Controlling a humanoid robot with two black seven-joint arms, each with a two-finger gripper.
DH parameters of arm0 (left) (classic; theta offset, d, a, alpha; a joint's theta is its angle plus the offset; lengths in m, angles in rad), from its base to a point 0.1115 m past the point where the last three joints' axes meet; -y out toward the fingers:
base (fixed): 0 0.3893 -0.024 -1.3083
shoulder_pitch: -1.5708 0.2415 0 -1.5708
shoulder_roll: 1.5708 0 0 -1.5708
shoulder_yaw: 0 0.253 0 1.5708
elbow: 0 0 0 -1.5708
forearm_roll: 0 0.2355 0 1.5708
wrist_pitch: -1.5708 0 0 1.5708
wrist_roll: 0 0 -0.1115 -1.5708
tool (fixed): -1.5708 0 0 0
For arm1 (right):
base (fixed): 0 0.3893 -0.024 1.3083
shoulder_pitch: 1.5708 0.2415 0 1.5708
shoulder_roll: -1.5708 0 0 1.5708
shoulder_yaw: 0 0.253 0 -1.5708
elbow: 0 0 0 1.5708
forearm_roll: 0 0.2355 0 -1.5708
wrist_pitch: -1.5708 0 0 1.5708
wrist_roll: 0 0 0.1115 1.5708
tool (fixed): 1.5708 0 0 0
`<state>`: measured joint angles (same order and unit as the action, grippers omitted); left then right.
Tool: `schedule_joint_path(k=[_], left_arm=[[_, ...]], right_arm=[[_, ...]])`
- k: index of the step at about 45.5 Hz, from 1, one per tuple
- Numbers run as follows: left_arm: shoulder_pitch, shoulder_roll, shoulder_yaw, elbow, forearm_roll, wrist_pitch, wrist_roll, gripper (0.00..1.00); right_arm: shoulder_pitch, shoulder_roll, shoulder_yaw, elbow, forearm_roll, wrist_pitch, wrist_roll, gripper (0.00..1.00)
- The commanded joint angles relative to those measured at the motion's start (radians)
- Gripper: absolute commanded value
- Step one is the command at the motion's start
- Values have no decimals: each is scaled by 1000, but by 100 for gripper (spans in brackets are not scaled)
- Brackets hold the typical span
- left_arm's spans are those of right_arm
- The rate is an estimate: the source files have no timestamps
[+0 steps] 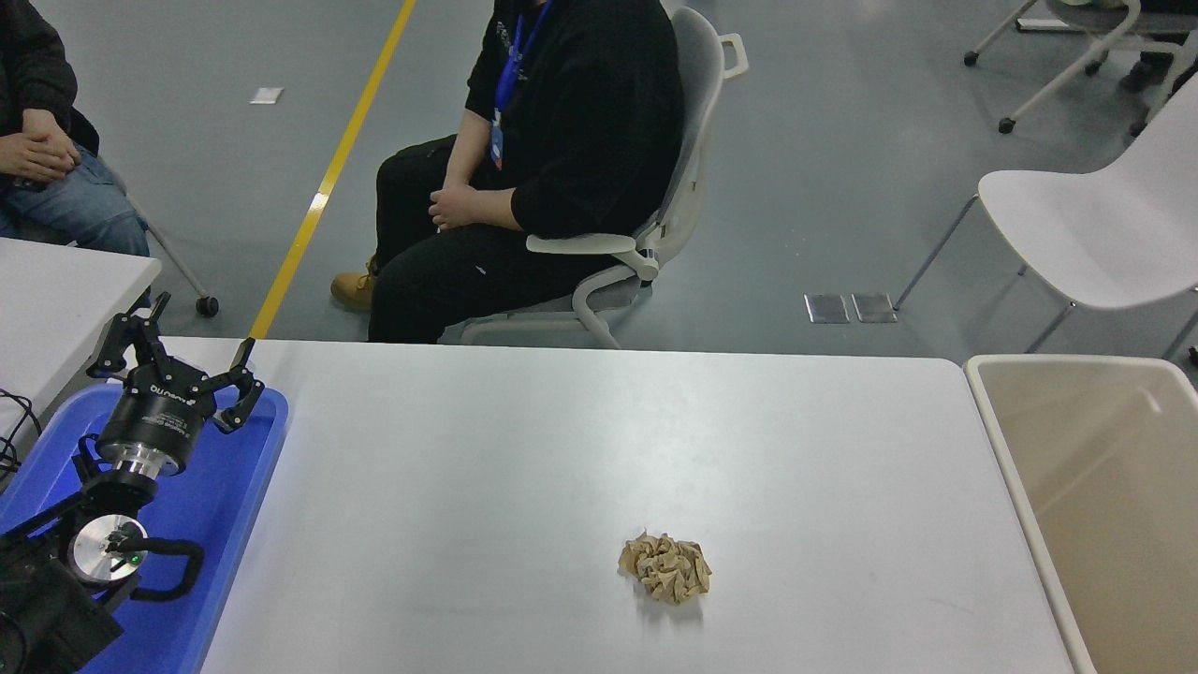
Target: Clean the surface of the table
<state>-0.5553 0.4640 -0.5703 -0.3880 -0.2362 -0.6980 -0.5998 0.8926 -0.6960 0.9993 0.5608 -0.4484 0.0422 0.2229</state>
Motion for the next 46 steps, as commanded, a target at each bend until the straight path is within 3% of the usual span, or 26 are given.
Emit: schedule_joint_path(k=[1,16,46], left_arm=[[0,1,0,0,0,0,0,100],[0,-1,0,0,0,0,0,100],[0,-1,1,0,0,0,0,100]], right_arm=[[-64,65,154,191,0,2,9,99],[-219,211,324,366,-3,4,15,99],[-400,286,197,357,-4,8,16,99]])
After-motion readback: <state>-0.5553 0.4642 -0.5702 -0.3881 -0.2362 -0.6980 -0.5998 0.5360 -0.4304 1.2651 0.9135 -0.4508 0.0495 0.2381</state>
